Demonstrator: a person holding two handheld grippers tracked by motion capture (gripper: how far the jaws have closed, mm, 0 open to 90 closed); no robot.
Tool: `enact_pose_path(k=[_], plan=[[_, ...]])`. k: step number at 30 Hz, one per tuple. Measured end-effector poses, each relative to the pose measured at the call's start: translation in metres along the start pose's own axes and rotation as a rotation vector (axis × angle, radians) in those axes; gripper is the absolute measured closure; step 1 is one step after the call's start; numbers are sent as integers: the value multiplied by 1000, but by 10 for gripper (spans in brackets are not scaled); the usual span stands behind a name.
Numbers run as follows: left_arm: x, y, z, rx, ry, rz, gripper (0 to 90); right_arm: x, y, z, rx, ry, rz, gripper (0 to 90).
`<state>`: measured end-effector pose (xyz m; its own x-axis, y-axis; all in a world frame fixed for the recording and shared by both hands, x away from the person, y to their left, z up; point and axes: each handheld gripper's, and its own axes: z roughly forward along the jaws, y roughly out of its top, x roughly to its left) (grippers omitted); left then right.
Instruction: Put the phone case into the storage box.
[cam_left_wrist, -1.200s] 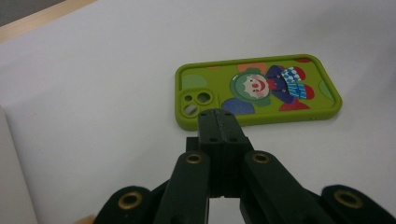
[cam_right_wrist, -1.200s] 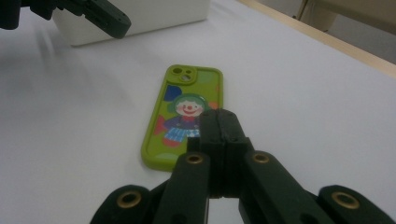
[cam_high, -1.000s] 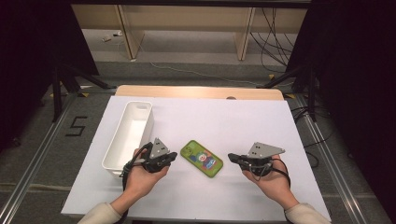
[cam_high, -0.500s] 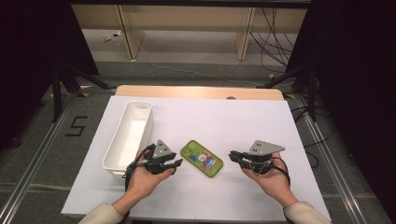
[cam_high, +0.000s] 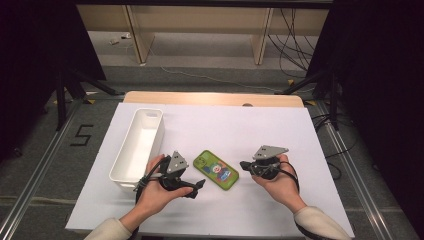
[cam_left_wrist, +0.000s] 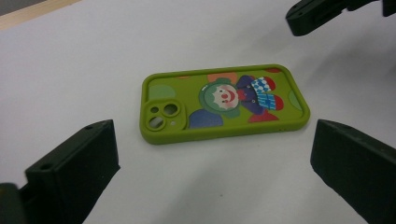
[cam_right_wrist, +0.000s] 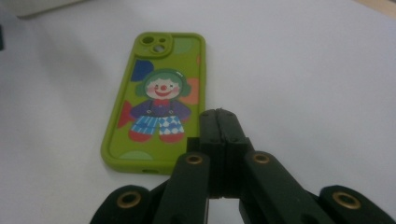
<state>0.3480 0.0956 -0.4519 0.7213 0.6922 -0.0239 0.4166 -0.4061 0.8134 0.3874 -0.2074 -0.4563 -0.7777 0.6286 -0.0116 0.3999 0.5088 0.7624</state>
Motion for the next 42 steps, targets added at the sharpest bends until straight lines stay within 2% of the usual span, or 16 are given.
enact_pose_path(k=[1, 9, 17, 28, 42], plan=[[0, 0, 0, 1, 2, 1, 0, -2, 0, 5, 26, -4, 6, 900], [1, -1, 0, -19, 7, 1, 0, -8, 0, 21, 98, 3, 29, 900], [2, -1, -1, -21, 4, -1, 0, -10, -3, 30, 149, 19, 34, 900], [4, -2, 0, -12, 11, 1, 0, -7, -4, 31, 182, 50, 37, 900], [5, -3, 1, -3, 6, -4, 2, -2, -4, 31, 202, 73, 13, 900]])
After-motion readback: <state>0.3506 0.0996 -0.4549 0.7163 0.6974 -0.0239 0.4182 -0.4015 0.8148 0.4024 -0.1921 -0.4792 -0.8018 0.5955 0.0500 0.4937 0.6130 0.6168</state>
